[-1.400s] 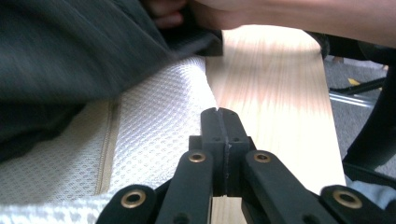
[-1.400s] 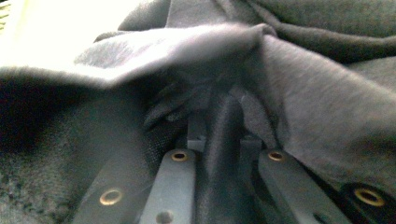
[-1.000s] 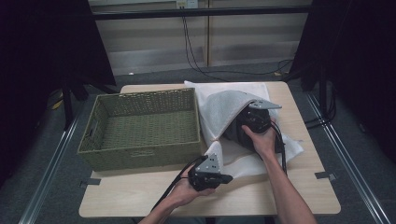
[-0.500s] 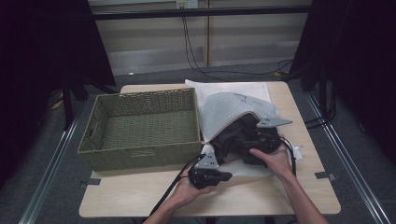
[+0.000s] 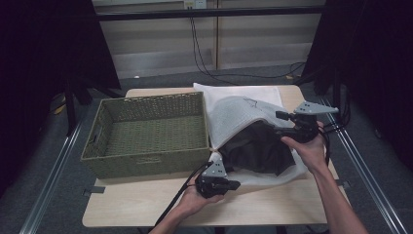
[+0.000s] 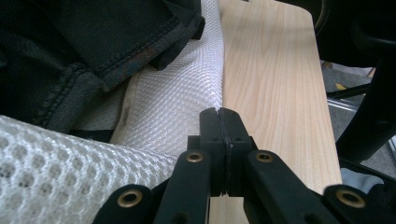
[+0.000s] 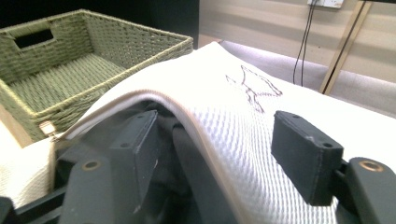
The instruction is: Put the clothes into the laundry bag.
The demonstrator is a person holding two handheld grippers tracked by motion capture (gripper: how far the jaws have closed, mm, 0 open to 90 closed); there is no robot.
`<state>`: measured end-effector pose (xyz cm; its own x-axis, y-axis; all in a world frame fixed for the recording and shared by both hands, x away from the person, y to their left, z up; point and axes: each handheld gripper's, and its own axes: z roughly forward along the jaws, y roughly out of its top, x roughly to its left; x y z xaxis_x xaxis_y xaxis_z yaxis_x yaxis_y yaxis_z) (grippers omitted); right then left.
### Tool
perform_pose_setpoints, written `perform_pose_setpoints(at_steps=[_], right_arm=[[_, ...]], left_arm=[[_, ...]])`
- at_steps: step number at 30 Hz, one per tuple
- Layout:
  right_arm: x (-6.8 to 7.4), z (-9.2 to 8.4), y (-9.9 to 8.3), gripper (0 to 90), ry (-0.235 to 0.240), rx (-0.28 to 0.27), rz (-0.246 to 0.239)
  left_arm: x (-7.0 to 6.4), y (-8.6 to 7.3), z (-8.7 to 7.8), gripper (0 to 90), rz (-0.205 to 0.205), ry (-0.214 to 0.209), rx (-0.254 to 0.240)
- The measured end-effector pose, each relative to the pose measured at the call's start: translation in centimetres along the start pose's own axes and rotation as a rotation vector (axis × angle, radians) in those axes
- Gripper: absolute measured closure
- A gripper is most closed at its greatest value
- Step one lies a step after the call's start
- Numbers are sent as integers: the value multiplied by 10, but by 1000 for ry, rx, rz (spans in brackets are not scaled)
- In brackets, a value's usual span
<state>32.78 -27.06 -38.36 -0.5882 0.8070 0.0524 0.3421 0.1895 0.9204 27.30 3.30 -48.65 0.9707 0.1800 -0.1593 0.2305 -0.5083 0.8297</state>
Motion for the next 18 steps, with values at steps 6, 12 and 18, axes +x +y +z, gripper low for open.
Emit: perform_pose_setpoints(at_steps=[6,12,18], right_arm=[[8,25,10,667,31,39,-45],[24,11,10,886,149,52,-103],[42,-1,-10,889,276,166,-135]], left_arm=[[1,0,-1,895,-7,1,-9],[3,0,-2,896,-15,12,-8],[5,-2,-1,898,-30,3,-14]])
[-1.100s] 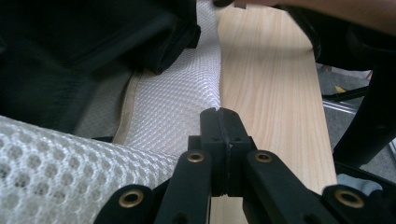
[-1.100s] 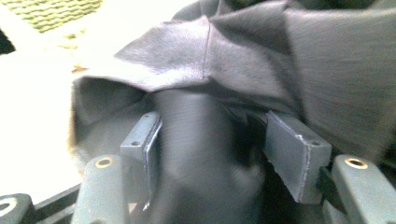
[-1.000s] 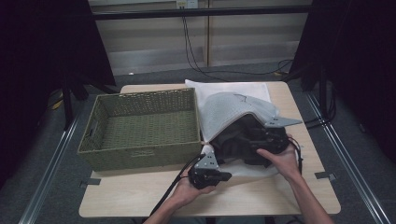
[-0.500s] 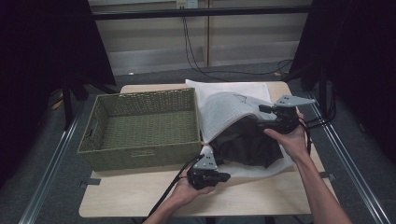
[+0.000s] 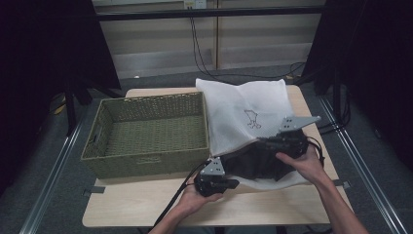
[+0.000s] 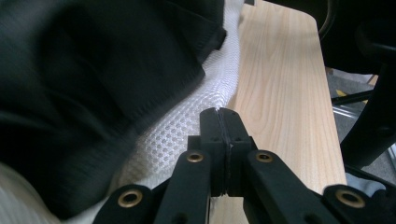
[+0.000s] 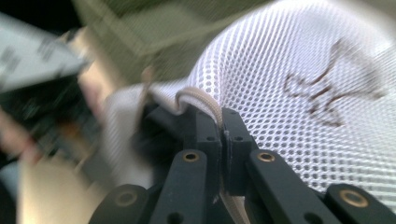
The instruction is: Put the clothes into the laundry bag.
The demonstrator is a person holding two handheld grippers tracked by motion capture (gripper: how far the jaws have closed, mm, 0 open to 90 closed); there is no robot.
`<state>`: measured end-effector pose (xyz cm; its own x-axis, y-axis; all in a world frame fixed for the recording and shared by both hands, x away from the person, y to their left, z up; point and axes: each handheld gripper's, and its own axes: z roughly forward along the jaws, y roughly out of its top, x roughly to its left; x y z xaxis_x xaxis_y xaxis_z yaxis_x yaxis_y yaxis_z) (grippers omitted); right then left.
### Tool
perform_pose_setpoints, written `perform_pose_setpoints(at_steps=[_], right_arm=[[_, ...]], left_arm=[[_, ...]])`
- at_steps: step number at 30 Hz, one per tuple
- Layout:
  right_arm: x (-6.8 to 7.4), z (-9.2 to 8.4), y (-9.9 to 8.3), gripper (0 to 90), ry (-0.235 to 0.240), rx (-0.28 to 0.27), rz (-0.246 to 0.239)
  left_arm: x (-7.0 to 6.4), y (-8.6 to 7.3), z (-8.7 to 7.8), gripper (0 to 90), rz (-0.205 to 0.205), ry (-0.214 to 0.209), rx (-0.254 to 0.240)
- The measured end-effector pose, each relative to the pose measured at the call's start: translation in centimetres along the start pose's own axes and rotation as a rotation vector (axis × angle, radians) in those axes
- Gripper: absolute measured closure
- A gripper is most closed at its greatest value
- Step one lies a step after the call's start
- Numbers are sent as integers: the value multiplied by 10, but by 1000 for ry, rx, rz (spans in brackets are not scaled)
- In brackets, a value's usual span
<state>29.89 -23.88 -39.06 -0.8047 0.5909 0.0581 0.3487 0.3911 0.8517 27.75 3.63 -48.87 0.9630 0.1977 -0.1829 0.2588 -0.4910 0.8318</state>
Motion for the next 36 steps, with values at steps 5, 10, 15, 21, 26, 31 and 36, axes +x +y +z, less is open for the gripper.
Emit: perform_pose_setpoints(at_steps=[5,10,15,21,26,31,36], right_arm=[[16,18,-31,886,87,91,28],[19,36,-59,885,115,129,75],[16,44,-66,885,122,130,96],[17,44,-66,884,127,143,97],[18,55,-72,883,123,183,103],[12,74,-80,889,58,231,111],[2,85,-73,892,-7,241,115]], left_arm=[[0,0,1,899,-10,3,-12],[-8,1,3,777,11,-15,17],[-22,7,13,625,92,-56,41],[-26,4,37,577,153,3,191],[-24,4,38,878,175,73,191],[-20,2,35,900,116,-5,146],[-17,5,24,900,76,-62,70]])
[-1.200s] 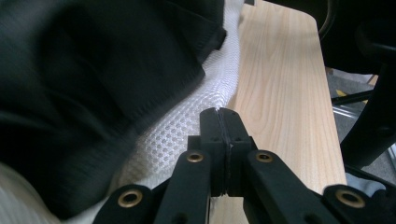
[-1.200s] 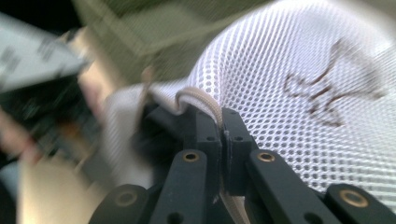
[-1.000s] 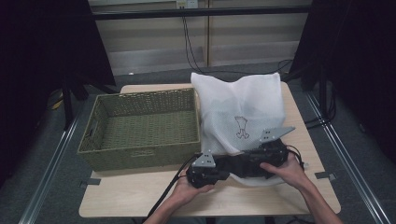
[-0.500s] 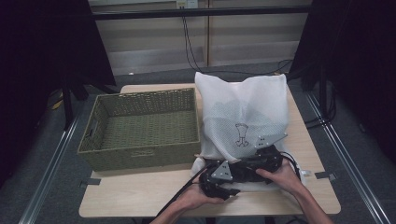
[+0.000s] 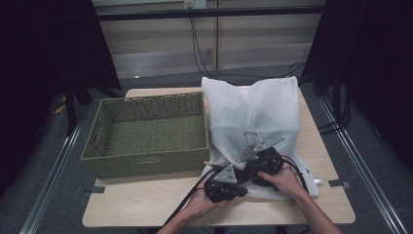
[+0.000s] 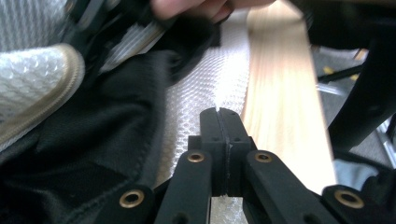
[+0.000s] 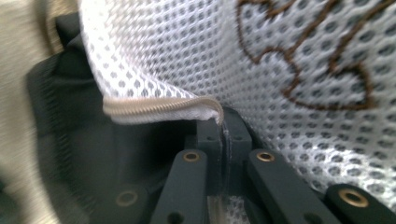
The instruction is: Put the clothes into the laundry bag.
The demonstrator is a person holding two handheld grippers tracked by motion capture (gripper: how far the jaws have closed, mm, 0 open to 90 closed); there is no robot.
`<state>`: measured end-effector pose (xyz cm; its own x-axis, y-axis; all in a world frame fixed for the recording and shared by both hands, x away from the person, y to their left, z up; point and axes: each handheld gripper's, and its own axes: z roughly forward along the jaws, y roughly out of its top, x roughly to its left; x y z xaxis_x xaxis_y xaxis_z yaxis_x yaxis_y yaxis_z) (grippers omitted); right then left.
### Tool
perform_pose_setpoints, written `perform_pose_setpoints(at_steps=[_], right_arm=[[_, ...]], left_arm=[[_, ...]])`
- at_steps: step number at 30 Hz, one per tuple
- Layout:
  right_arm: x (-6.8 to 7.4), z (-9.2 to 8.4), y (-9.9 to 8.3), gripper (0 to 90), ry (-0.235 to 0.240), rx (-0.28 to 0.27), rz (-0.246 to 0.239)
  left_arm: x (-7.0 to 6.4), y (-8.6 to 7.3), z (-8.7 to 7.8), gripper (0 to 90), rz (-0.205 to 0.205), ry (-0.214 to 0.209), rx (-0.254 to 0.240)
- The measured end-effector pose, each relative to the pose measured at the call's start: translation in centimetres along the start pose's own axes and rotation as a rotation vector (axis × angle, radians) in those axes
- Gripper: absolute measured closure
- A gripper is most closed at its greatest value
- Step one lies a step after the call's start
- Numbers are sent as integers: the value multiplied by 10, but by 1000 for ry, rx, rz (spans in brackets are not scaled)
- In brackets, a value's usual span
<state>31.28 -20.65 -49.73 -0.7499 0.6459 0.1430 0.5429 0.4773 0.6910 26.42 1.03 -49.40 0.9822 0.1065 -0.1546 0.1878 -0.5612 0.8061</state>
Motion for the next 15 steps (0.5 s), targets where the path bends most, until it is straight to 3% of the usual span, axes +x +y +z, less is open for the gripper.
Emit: perform_pose_setpoints(at_steps=[7,15], right_arm=[[-20,12,15,894,-90,-23,48],[-50,29,35,895,-182,-57,143]], left_arm=[[-5,4,-3,900,15,-34,-7],[-16,15,-8,900,64,-69,-8]])
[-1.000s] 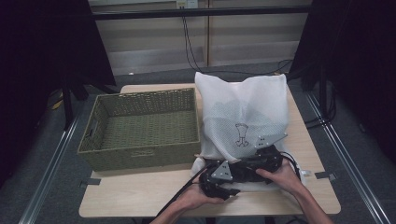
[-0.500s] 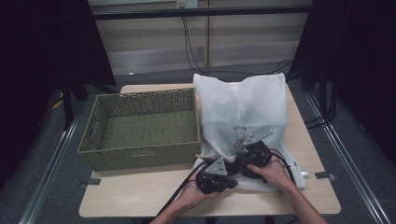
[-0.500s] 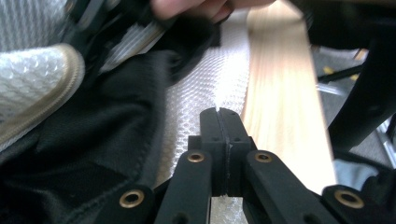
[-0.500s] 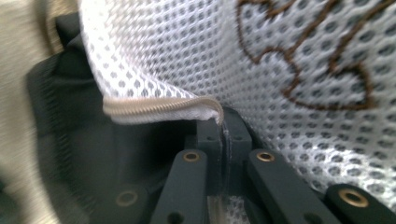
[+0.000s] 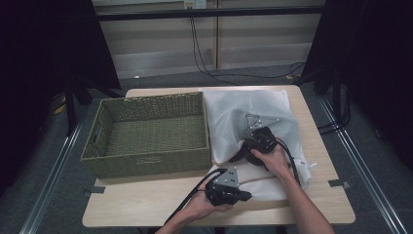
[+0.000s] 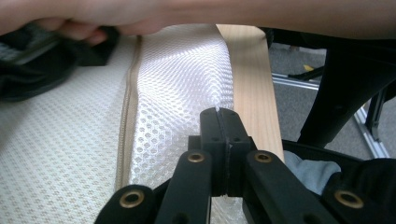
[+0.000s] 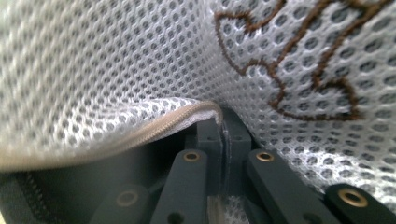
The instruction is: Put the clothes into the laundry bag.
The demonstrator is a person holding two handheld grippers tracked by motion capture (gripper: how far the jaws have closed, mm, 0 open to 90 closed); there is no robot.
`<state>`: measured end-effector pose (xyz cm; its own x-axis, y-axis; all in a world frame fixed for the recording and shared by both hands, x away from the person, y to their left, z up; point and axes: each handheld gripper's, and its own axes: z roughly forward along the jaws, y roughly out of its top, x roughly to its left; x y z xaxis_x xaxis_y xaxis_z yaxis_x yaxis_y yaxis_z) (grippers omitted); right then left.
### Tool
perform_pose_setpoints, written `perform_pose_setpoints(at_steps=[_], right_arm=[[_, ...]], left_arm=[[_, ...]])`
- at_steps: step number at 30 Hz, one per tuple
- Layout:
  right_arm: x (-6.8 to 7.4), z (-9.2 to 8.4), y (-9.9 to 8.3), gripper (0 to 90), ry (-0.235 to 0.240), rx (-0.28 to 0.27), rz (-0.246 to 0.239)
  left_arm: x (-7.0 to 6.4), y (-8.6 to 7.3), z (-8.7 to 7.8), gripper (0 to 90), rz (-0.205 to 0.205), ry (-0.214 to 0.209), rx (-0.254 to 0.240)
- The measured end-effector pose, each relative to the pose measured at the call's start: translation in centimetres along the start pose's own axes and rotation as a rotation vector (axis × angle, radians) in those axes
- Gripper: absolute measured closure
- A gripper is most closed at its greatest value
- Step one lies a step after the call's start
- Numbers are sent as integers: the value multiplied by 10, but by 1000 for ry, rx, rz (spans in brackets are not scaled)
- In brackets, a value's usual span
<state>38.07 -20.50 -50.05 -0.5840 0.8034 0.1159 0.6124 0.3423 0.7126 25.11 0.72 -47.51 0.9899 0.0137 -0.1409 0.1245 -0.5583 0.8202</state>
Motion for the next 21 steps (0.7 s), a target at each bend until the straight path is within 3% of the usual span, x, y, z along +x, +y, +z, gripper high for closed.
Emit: perform_pose_setpoints(at_steps=[7,9,11,13,15,17,18,21], right_arm=[[-17,11,14,895,-56,-16,26],[-21,14,15,895,-78,-26,34],[-27,15,15,895,-105,-37,43],[-34,14,12,894,-97,-63,96],[-34,10,10,895,-88,-61,103],[-30,5,8,895,-73,-63,62],[-29,2,7,895,-59,-69,60],[-28,-11,3,895,-21,-104,64]], left_arm=[[-1,4,-2,900,1,-14,-9],[-1,7,1,900,-5,-91,-51],[-10,14,10,900,44,-8,-10],[-4,14,17,900,10,-21,-5],[-3,13,18,900,32,19,12],[0,10,13,900,-9,32,-24],[3,8,11,896,-39,43,-44],[8,3,7,862,-63,78,-56]])
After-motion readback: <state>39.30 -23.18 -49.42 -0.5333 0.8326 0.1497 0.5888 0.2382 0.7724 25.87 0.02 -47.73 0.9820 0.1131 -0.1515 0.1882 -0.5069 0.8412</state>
